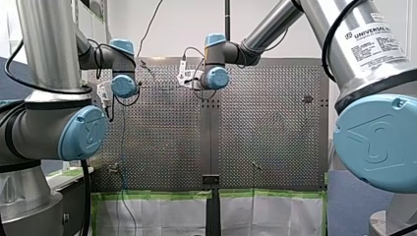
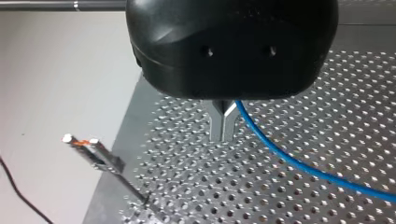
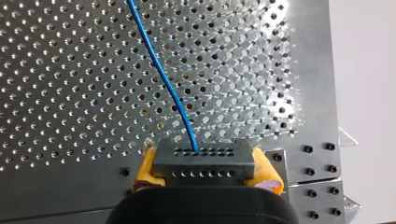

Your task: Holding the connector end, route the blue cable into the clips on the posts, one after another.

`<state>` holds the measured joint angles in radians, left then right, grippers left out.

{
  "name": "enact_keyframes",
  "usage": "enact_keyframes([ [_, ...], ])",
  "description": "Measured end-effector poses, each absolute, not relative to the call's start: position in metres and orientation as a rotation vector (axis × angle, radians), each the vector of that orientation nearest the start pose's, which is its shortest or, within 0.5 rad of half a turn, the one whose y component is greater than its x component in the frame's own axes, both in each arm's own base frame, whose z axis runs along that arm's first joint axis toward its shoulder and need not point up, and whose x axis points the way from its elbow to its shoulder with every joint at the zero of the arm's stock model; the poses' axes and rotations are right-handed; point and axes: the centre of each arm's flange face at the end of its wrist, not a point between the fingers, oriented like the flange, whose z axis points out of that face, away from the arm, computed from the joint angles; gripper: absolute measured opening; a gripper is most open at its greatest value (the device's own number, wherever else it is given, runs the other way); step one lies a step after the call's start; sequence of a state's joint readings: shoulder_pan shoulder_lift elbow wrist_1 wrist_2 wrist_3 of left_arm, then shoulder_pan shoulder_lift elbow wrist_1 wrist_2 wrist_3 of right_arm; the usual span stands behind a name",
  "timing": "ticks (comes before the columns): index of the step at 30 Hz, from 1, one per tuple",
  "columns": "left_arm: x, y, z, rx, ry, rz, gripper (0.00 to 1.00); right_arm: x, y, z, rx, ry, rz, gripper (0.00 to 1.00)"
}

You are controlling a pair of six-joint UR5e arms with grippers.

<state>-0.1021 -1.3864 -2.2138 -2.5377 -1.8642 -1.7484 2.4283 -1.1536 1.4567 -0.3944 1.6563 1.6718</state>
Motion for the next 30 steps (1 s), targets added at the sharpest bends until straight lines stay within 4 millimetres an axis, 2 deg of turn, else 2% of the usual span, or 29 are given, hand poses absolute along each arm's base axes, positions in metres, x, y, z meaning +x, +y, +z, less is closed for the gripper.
enact_keyframes([
  [11,0.385,-0.144,0.354,-0.34,1.358,-0.095,0.0,0.583,-0.337,0.371,1.644,-0.79,1.912,0.0],
  [18,0.389,-0.143,0.363,-0.359,1.339,-0.115,0.0,0.586,-0.339,0.382,1.639,-0.773,1.938,0.0],
  [24,0.392,-0.14,0.369,-0.371,1.325,-0.123,0.0,0.588,-0.345,0.402,1.625,-0.763,1.954,0.0],
  [30,0.405,-0.136,0.396,-0.397,1.266,-0.179,0.0,0.591,-0.349,0.421,1.602,-0.748,1.976,0.0],
])
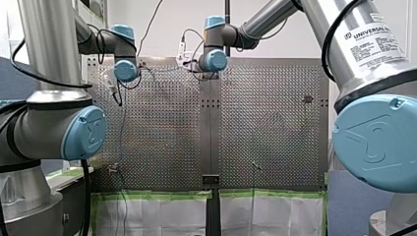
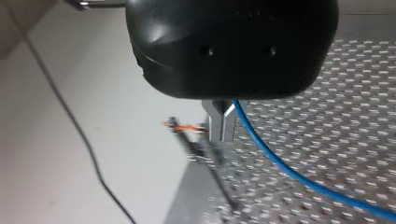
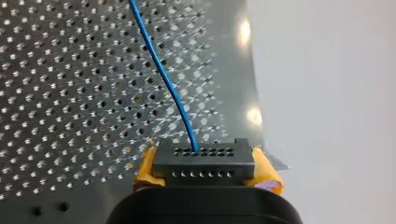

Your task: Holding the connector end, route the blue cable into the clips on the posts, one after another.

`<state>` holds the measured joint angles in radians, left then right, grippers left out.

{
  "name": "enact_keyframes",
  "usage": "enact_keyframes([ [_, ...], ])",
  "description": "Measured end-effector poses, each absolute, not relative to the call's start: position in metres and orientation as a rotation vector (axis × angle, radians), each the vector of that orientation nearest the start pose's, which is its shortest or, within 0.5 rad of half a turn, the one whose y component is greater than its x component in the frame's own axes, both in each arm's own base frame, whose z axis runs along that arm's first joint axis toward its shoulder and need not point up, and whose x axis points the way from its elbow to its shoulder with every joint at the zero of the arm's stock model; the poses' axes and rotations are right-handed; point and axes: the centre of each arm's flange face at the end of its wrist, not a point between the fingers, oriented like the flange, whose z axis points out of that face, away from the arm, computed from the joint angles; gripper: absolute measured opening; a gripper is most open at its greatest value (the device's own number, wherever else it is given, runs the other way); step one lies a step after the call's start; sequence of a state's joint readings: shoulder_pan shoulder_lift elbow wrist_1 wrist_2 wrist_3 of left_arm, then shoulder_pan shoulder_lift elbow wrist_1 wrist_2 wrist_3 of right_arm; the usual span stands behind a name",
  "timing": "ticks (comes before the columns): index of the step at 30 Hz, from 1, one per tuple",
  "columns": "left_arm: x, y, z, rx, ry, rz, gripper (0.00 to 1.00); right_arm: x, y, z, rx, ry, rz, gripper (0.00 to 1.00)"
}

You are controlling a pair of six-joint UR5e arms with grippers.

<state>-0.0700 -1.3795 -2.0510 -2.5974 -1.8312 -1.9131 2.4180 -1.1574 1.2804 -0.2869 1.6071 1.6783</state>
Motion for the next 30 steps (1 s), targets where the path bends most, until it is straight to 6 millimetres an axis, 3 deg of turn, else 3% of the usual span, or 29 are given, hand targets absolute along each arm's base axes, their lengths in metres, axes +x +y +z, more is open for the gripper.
enact_keyframes([
  [6,0.413,-0.132,0.413,-0.408,1.237,-0.199,0.0,0.593,-0.349,0.426,-2.187,1.015,-2.713,0.0],
  [30,0.438,-0.1,0.419,-0.427,1.218,-0.176,0.0,0.596,-0.35,0.437,-2.162,1.001,-2.741,0.0],
])
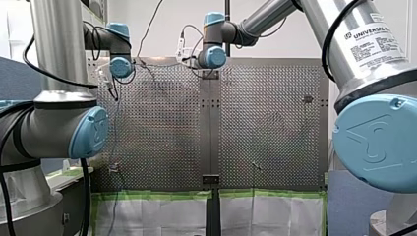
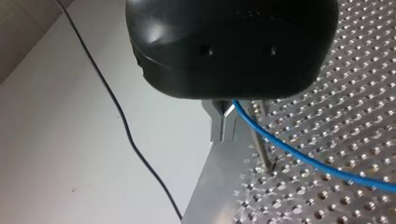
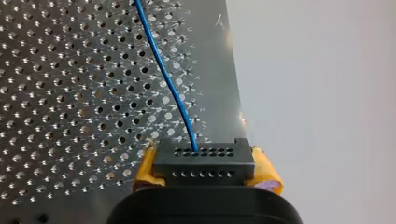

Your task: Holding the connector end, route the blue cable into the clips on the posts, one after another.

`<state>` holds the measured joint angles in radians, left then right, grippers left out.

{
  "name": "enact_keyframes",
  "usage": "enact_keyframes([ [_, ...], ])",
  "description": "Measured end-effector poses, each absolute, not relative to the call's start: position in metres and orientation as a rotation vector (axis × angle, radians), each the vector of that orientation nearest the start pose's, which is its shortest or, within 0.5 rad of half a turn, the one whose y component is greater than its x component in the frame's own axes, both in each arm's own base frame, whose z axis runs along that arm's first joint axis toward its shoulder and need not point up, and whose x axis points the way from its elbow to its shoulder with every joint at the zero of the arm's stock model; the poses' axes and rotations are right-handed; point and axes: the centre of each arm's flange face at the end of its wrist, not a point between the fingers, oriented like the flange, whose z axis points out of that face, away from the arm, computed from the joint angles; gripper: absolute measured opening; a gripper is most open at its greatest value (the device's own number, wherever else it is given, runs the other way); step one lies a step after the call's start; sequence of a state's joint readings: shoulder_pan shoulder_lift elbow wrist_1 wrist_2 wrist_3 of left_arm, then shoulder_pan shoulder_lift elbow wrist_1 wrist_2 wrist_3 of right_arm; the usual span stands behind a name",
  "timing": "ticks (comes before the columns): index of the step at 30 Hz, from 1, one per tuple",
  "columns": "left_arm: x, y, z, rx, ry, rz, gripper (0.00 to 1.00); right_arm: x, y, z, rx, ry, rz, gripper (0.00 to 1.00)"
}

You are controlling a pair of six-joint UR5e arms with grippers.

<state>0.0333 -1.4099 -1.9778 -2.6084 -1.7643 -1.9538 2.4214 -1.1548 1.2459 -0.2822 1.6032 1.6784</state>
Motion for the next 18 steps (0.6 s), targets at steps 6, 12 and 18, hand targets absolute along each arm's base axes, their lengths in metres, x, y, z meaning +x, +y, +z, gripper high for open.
enact_keyframes([
  [6,0.441,-0.092,0.42,-0.423,1.215,-0.174,0.0,0.598,-0.35,0.442,-2.148,0.992,-2.755,0.0],
  [12,0.447,-0.084,0.419,-0.414,1.221,-0.193,0.0,0.598,-0.352,0.443,-2.145,0.995,-2.76,0.0],
  [18,0.458,-0.075,0.426,-0.401,1.211,-0.201,0.0,0.597,-0.354,0.443,-2.146,0.999,-2.76,0.0],
])
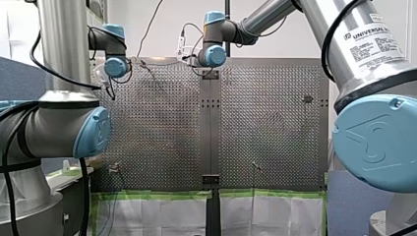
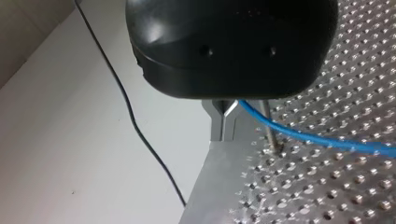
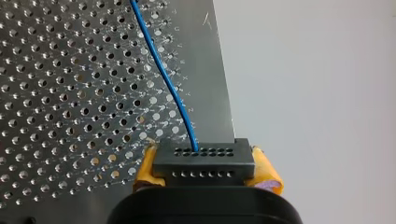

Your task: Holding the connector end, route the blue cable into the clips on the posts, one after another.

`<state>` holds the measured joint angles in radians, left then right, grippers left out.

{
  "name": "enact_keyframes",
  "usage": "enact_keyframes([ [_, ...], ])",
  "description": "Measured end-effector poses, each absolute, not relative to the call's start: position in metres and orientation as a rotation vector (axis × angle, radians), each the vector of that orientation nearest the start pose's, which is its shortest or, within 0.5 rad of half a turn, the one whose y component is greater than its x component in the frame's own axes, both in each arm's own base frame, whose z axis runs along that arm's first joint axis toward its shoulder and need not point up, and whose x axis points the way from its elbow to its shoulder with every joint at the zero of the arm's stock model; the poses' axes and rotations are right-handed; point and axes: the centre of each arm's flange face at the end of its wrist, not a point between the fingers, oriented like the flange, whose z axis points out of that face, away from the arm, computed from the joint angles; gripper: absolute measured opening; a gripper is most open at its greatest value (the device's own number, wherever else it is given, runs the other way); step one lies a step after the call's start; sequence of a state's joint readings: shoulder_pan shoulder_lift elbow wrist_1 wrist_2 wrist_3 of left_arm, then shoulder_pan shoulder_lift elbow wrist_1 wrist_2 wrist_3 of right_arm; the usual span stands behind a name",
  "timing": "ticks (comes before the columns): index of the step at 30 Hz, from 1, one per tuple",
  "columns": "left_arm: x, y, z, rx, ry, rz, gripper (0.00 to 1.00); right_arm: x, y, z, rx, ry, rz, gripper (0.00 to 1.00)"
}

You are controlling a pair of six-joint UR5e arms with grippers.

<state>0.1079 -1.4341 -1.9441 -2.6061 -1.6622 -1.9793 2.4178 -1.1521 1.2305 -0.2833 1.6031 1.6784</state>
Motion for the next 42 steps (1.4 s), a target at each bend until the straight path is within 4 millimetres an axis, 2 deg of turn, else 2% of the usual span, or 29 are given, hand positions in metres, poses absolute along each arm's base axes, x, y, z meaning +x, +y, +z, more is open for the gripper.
enact_keyframes([
  [7,0.454,-0.059,0.445,-0.402,1.157,-0.221,0.0,0.598,-0.355,0.442,-2.143,0.989,-2.763,0.0],
  [11,0.46,-0.052,0.44,-0.392,1.172,-0.223,0.0,0.598,-0.356,0.443,-2.141,0.978,-2.763,0.0],
  [14,0.461,-0.052,0.44,-0.379,1.175,-0.216,0.0,0.598,-0.357,0.443,-2.14,0.98,-2.763,0.0],
  [19,0.468,-0.054,0.43,-0.357,1.201,-0.225,0.0,0.596,-0.361,0.442,-2.135,0.99,-2.764,0.0],
  [29,0.47,-0.057,0.434,-0.321,1.181,-0.259,0.0,0.595,-0.365,0.441,-2.134,1.002,-2.763,0.0],
  [42,0.48,-0.055,0.428,-0.324,1.159,-0.31,0.0,0.59,-0.373,0.441,-2.131,1.029,-2.768,0.0],
])
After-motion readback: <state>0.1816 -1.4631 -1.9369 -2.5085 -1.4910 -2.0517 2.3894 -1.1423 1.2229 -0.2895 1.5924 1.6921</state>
